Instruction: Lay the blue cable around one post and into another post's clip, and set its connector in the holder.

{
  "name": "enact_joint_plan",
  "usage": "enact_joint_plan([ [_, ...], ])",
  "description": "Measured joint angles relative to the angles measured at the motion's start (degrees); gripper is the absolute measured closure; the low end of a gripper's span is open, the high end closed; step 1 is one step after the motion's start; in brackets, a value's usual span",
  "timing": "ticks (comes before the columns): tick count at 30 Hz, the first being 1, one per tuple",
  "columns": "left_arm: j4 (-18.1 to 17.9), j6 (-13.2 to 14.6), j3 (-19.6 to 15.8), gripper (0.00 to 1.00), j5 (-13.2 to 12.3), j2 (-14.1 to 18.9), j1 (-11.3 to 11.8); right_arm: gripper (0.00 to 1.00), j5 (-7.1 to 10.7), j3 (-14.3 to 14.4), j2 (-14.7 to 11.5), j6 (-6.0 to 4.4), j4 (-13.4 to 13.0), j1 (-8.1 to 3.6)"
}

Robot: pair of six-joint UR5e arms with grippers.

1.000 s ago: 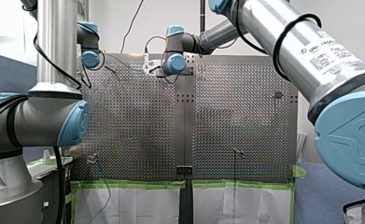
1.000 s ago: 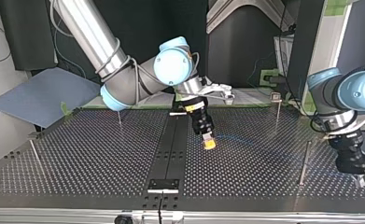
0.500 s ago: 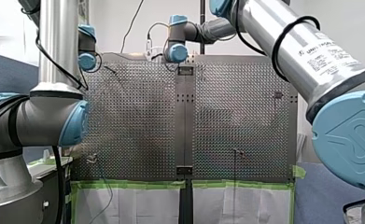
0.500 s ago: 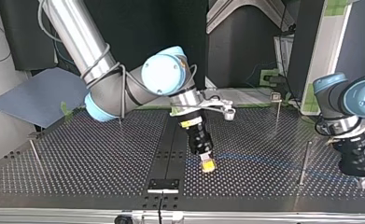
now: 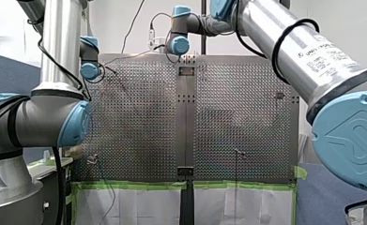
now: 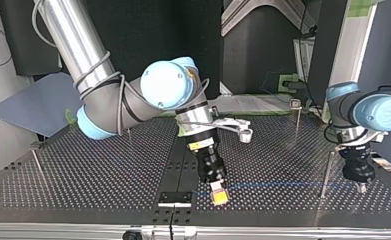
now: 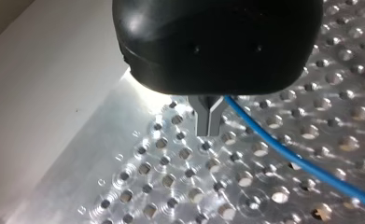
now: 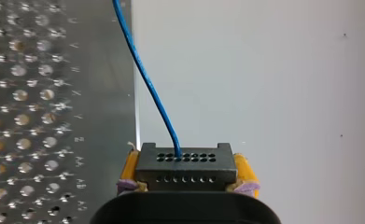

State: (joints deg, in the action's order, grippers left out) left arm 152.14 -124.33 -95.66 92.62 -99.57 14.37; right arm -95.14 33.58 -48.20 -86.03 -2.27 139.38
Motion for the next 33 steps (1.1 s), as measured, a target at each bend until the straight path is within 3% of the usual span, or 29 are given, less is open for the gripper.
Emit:
enact_joint_plan([
  [11,-0.83,-0.69,-2.21,0.99,0.90,-0.20,-0.31,1.00,-1.44,-3.99,0.87,1.11,3.39,-0.13],
  [22,-1.89,-0.73,-3.86,0.99,0.98,-0.28,-1.36,1.00,-1.69,-0.62,1.42,1.20,3.79,-0.17],
  [24,-1.91,-0.73,-3.87,0.87,1.00,-0.39,-1.53,1.00,-1.73,0.34,1.42,1.20,3.61,-0.17],
  [25,-1.91,-0.72,-3.88,0.87,1.01,-0.53,-1.65,1.00,-1.73,0.70,1.43,1.20,3.56,-0.17],
  [26,-1.89,-0.71,-3.88,0.79,1.01,-0.69,-1.75,1.00,-1.75,1.14,1.44,1.20,3.51,-0.17],
  [27,-1.86,-0.71,-3.88,0.61,1.02,-0.89,-1.86,1.00,-1.77,1.49,1.45,1.20,3.48,-0.17],
  [28,-1.79,-0.71,-3.89,0.61,1.05,-1.18,-2.00,1.00,-1.81,1.85,1.46,1.20,3.42,-0.17],
  [29,-1.69,-0.71,-3.89,0.48,1.08,-1.44,-2.10,1.00,-1.87,2.32,1.49,1.20,3.32,-0.16],
  [30,-1.52,-0.70,-3.89,0.28,1.11,-1.73,-2.19,1.00,-1.90,2.63,1.51,1.20,3.22,-0.17],
  [31,-1.25,-0.70,-3.90,0.28,1.14,-2.15,-2.32,1.00,-1.96,2.96,1.53,1.20,3.09,-0.17],
  [33,-0.84,-0.73,-3.93,0.00,1.16,-2.66,-2.52,1.00,-2.08,3.80,1.54,1.20,2.79,-0.18],
])
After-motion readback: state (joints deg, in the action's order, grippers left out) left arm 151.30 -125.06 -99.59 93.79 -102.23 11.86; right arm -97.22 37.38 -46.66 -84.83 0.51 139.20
